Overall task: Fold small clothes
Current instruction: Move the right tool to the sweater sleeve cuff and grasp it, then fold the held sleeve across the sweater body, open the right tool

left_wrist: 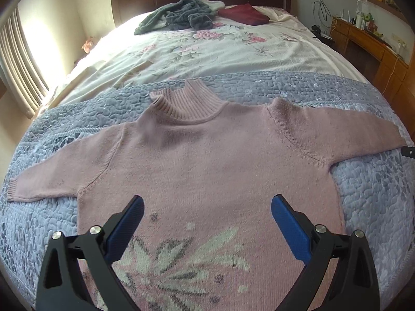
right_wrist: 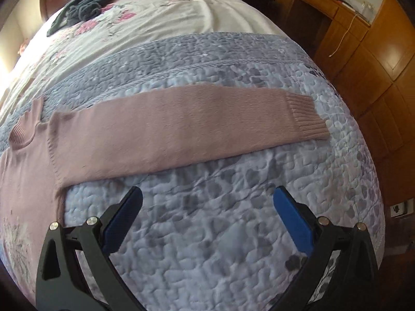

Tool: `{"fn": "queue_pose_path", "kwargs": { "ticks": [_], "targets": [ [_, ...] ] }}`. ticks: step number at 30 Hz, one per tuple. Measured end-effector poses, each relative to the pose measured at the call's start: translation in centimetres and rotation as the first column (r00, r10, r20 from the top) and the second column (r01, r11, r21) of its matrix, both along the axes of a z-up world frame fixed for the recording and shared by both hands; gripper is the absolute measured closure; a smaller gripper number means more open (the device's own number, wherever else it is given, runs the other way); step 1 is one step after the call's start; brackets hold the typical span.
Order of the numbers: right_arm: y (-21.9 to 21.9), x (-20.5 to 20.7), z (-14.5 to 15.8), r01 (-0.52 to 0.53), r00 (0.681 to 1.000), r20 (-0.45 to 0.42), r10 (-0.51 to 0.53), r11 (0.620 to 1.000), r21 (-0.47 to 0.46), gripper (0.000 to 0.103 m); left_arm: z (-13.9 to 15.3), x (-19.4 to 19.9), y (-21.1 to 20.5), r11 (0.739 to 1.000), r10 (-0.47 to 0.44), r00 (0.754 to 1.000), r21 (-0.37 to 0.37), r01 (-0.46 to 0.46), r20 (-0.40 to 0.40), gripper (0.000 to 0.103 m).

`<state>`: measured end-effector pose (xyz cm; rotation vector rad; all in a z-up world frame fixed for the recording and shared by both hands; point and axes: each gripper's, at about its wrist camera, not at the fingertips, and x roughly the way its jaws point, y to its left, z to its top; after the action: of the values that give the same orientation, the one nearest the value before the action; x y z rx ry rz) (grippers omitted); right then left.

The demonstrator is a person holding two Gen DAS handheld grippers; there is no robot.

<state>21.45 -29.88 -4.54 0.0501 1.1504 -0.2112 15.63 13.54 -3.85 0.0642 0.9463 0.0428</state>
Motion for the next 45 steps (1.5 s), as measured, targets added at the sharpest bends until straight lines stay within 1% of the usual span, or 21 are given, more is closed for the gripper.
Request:
{"fn": "queue_pose_path", "kwargs": {
  "ticks": [3, 5, 7, 9, 12, 17, 18, 19, 20, 21, 23, 25, 26, 27, 28, 29, 32, 34, 39, 42, 45],
  "targets": [
    [-5.5, 3.1, -1.9, 0.076, 0.997, -0.035, -0.075, 0.997, 0.03, 0.003, -0.3, 2.4, -1.2, 1.0, 0.004, 1.0, -0.018, -0.004, 0.005, 0.004],
    [-9.0, 4.7, -3.2, 0.134, 0.99, -0.063, -0.129, 0.988, 0.081, 0.003, -0.6, 3.6, -1.7, 1.0, 0.009, 1.0, -0.027, -0.008, 0.009, 0.004],
    [-11.9, 5.6, -4.3, 0.196, 0.979, -0.074, -0.189, 0.974, 0.111, 0.003, -1.0, 4.5, -2.0, 1.0, 0.013, 1.0, -0.021, -0.013, 0.006, 0.004],
    [-14.3, 6.1, -5.2, 0.245, 0.967, -0.091, -0.236, 0.963, 0.111, 0.003, -1.6, 5.0, -2.1, 1.0, 0.013, 1.0, -0.012, -0.013, 0.004, 0.004],
    [-16.7, 6.6, -6.7, 0.278, 0.957, -0.127, -0.261, 0.95, 0.143, 0.003, -2.6, 5.9, -2.2, 1.0, 0.022, 1.0, 0.006, -0.022, -0.01, 0.004],
    [-18.5, 7.0, -7.8, 0.3, 0.952, -0.135, -0.276, 0.928, 0.22, 0.003, -3.8, 6.7, -2.2, 0.999, 0.036, 0.999, 0.016, -0.035, -0.028, 0.004],
    [-18.6, 7.0, -7.8, 0.299, 0.952, -0.131, -0.275, 0.929, 0.218, 0.004, -3.9, 6.8, -2.2, 0.999, 0.035, 0.999, 0.017, -0.035, -0.028, 0.004],
    [-18.4, 7.2, -7.8, 0.292, 0.955, -0.124, -0.27, 0.932, 0.214, 0.01, -4.0, 6.8, -2.3, 0.999, 0.033, 0.999, 0.017, -0.033, -0.029, 0.004],
    [-18.2, 7.2, -7.7, 0.278, 0.959, -0.114, -0.259, 0.938, 0.207, 0.02, -4.1, 6.8, -2.4, 0.999, 0.03, 0.999, 0.017, -0.03, -0.03, 0.004],
    [-17.9, 7.5, -7.6, 0.263, 0.964, -0.107, -0.245, 0.942, 0.207, 0.025, -4.2, 6.8, -2.5, 0.999, 0.027, 0.999, 0.017, -0.027, -0.031, 0.004],
    [-17.0, 7.8, -7.3, 0.248, 0.968, -0.099, -0.232, 0.948, 0.198, 0.041, -4.2, 6.8, -2.6, 1.0, 0.023, 0.999, 0.019, -0.022, -0.031, 0.004],
    [-16.6, 7.8, -6.9, 0.236, 0.971, -0.09, -0.223, 0.953, 0.188, 0.052, -4.0, 6.8, -2.5, 1.0, 0.023, 0.999, 0.02, -0.023, -0.028, 0.004],
    [-16.5, 7.9, -6.9, 0.234, 0.972, -0.085, -0.221, 0.955, 0.184, 0.063, -4.0, 6.8, -2.4, 1.0, 0.025, 0.999, 0.017, -0.024, -0.027, 0.004],
    [-16.2, 7.7, -6.6, 0.227, 0.973, -0.076, -0.216, 0.954, 0.197, 0.071, -3.9, 6.8, -2.2, 1.0, 0.028, 0.999, 0.011, -0.027, -0.028, 0.004],
    [-15.4, 8.0, -6.3, 0.222, 0.975, -0.067, -0.212, 0.949, 0.224, 0.082, -3.7, 6.8, -1.9, 0.999, 0.032, 0.999, 0.005, -0.031, -0.028, 0.004],
    [-14.9, 8.1, -5.9, 0.215, 0.977, -0.057, -0.208, 0.947, 0.239, 0.085, -3.7, 6.7, -1.5, 0.999, 0.036, 0.999, 0.0, -0.036, -0.029, 0.004],
    [-12.7, 7.8, -4.2, 0.183, 0.983, -0.012, -0.185, 0.956, 0.228, 0.086, -3.4, 6.6, -0.4, 0.999, 0.05, 0.998, -0.001, -0.05, -0.029, 0.004],
    [-10.8, 7.7, -2.9, 0.15, 0.987, 0.022, -0.161, 0.954, 0.26, 0.086, -3.3, 6.6, 0.6, 0.998, 0.061, 0.998, 0.005, -0.06, -0.03, 0.004],
    [-4.4, 6.6, 0.6, -0.02, 0.994, 0.106, -0.012, 0.954, 0.299, 0.086, -3.4, 6.2, 3.0, 0.997, 0.079, 0.996, 0.006, -0.079, -0.047, 0.004],
    [1.4, 6.5, 1.8, -0.14, 0.985, 0.143, 0.098, 0.935, 0.326, 0.086, -3.3, 5.6, 4.1, 0.996, 0.085, 0.995, 0.001, -0.085, -0.048, 0.004],
    [7.3, 6.2, 2.4, -0.241, 0.967, 0.171, 0.189, 0.897, 0.372, 0.086, -3.1, 5.0, 5.3, 0.996, 0.092, 0.995, -0.017, -0.093, -0.05, 0.004]
  ]
}}
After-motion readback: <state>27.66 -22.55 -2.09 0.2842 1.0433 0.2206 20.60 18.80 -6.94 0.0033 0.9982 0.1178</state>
